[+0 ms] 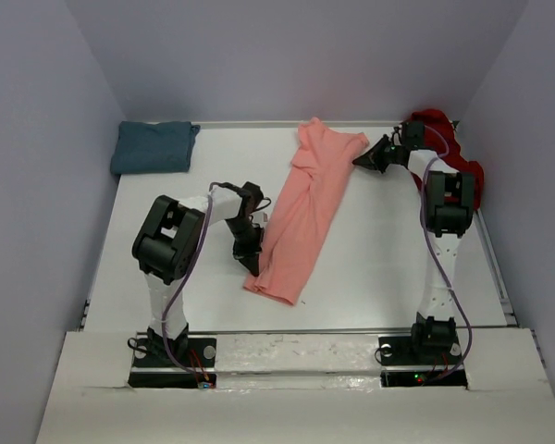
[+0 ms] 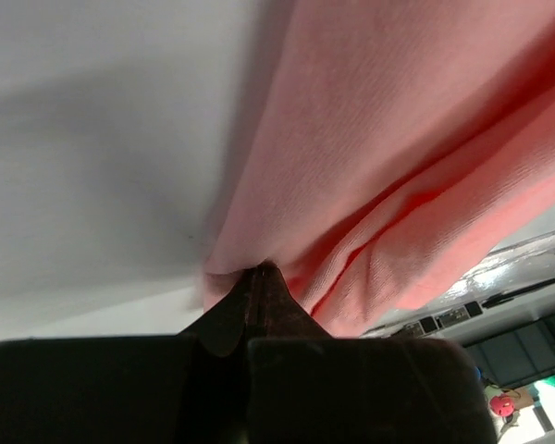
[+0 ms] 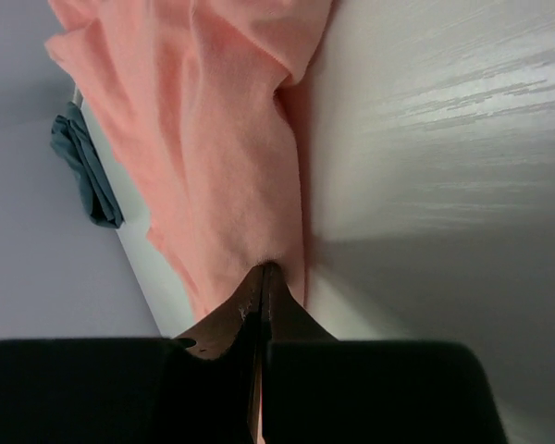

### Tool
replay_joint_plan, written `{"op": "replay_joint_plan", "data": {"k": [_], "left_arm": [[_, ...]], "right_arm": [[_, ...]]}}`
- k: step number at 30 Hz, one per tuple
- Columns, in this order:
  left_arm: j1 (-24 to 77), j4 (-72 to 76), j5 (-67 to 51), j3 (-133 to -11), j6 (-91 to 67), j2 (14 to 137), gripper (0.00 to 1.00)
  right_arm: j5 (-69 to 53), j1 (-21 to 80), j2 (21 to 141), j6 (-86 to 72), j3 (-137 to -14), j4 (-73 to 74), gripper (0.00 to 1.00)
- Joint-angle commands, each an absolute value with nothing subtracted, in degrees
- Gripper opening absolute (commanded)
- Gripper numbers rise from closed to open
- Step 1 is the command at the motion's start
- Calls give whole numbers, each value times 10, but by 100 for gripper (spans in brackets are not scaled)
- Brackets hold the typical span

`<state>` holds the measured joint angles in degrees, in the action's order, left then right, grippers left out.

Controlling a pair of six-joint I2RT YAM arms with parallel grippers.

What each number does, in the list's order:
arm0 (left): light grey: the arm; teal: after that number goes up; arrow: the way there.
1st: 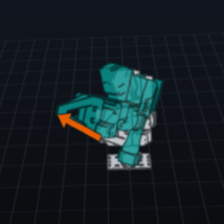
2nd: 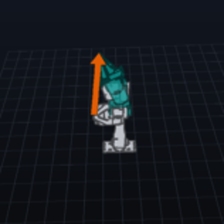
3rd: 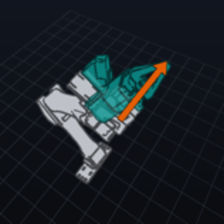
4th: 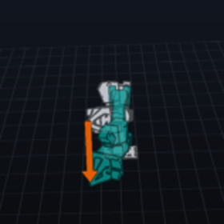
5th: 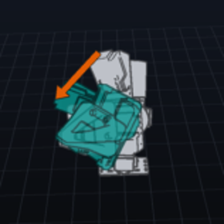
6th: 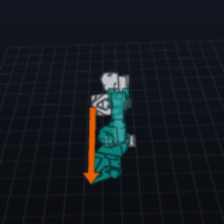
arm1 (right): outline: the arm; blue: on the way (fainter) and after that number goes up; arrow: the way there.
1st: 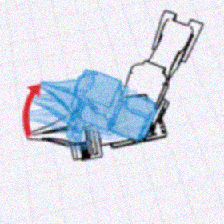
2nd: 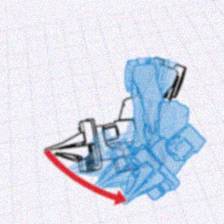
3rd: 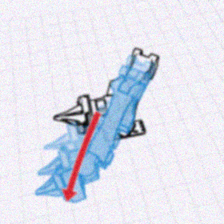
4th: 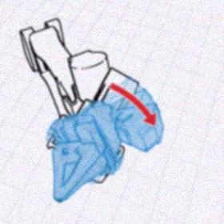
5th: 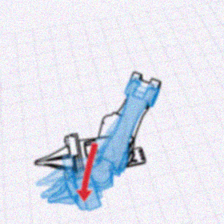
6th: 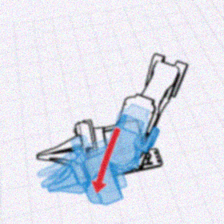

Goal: Fold and stack the t-shirts
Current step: Fold the tshirt

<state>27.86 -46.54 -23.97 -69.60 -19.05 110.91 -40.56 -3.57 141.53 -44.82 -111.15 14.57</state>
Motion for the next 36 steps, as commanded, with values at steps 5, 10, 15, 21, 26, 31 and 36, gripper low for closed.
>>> {"op": "replay_joint_plan", "data": {"k": [5, 10, 15, 21, 26, 31, 36], "left_arm": [[324, -460, -249, -690, -200, 1132, 0], [336, -465, -257, -708, -200, 1144, 0], [349, -473, -265, -734, -197, 1158, 0], [366, -472, -283, -750, -203, 1167, 0], [391, -480, -297, -777, -207, 1182, 0], [424, -490, -308, -801, -209, 1191, 0], [439, -500, -308, -791, -205, 1183, 0]], "right_arm": [[-364, -2, 1454, -428, -1175, 164, 0], [-365, 30, 1486, -438, -1221, 180, 0], [-361, 56, 1513, -458, -1259, 180, 0], [-366, 68, 1543, -482, -1309, 180, 0], [-359, 74, 1552, -490, -1334, 179, 0], [-350, 74, 1561, -486, -1363, 181, 0], [-352, 74, 1584, -491, -1403, 178, 0]]}}
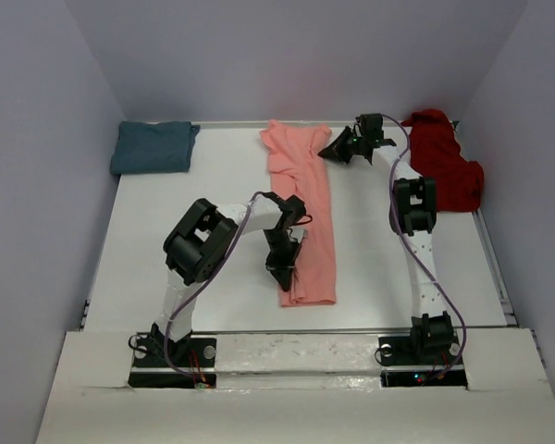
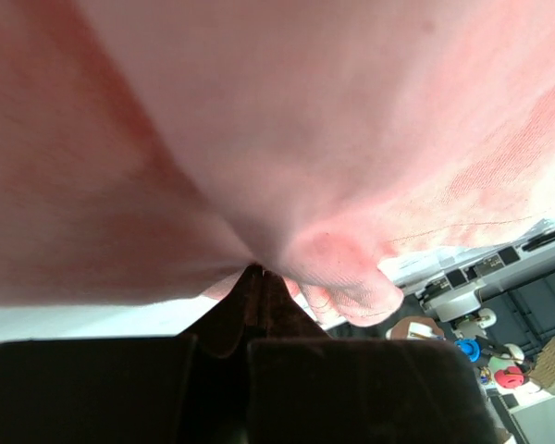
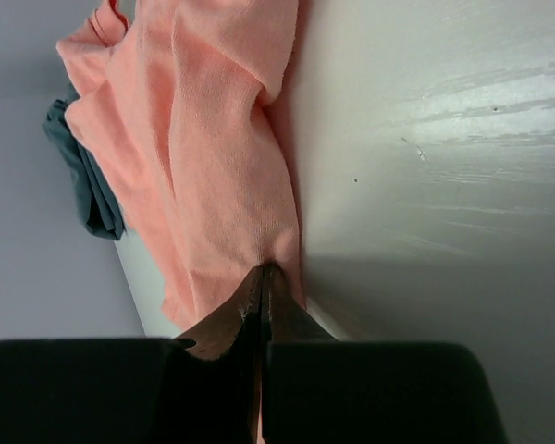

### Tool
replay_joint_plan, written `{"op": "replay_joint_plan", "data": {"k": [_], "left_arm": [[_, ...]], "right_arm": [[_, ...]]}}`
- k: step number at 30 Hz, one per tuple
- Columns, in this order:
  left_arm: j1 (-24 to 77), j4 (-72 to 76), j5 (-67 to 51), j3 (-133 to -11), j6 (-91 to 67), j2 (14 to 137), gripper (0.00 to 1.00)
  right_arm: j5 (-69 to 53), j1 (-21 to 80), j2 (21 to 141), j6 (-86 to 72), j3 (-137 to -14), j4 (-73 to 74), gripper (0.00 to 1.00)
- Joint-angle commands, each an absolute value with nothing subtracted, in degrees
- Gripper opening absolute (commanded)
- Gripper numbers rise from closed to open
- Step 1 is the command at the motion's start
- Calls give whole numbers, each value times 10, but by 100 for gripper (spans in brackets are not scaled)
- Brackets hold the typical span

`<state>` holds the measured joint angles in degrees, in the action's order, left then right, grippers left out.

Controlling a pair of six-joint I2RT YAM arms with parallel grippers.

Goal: Fold and stack the t-shirts
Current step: Fold the tshirt

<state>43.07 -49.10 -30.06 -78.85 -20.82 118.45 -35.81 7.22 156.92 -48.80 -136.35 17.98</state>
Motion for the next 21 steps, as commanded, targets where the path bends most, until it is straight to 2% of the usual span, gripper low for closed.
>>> {"op": "replay_joint_plan", "data": {"k": [1, 21], "left_arm": [[439, -504, -308, -788, -203, 1180, 0], [439, -493, -306, -707, -208, 1139, 0]], "right_arm": [[-350, 74, 1587, -490, -1407, 176, 0], [-338, 32, 1601, -502, -1425, 110, 0]]}}
